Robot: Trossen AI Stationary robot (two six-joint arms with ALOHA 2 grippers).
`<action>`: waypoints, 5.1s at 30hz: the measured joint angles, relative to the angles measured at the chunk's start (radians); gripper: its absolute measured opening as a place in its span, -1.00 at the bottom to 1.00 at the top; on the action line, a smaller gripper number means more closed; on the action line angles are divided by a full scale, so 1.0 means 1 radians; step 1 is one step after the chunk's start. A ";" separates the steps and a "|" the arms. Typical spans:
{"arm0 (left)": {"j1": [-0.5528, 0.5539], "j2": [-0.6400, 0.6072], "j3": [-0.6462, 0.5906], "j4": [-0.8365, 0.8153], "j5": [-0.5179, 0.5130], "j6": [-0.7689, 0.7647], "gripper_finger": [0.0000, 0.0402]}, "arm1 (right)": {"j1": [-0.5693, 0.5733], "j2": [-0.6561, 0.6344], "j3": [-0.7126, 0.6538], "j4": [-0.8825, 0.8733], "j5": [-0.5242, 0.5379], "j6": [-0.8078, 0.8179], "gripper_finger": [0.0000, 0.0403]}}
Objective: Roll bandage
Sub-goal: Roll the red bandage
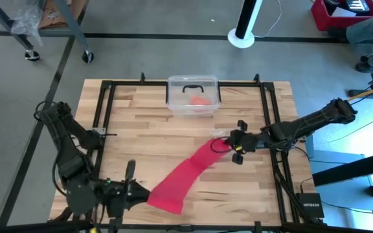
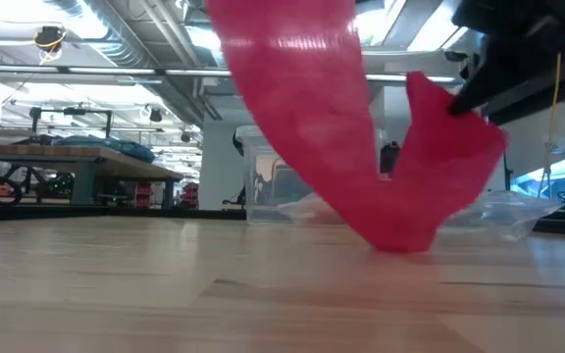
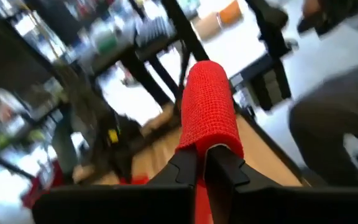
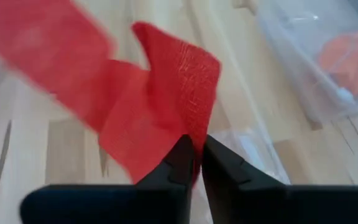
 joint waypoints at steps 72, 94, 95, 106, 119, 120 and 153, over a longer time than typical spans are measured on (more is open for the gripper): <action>0.359 -0.006 0.326 0.424 0.010 0.447 -0.98 | 0.173 0.661 0.002 1.292 0.354 -0.331 -0.93; 0.321 0.002 0.421 0.080 0.013 0.265 -0.98 | 0.167 0.637 0.003 1.108 0.254 -0.170 -0.63; 0.321 0.002 0.421 0.051 0.014 0.244 -0.98 | 0.167 0.624 0.003 1.102 0.252 -0.171 -0.54; 0.321 -0.003 0.376 -0.097 0.013 0.100 -0.98 | 0.169 0.272 0.003 0.817 0.086 -0.212 0.20; 0.401 -0.117 -0.104 0.237 0.130 0.128 -0.98 | 0.229 0.074 0.003 0.776 0.149 -0.197 0.14; 0.409 -0.136 -0.156 0.291 0.133 0.134 -0.98 | 0.227 0.078 0.003 0.779 0.148 -0.197 0.13; 0.411 -0.254 -0.483 0.682 0.283 0.088 -0.98 | 0.111 0.482 0.003 1.189 0.221 -0.307 0.13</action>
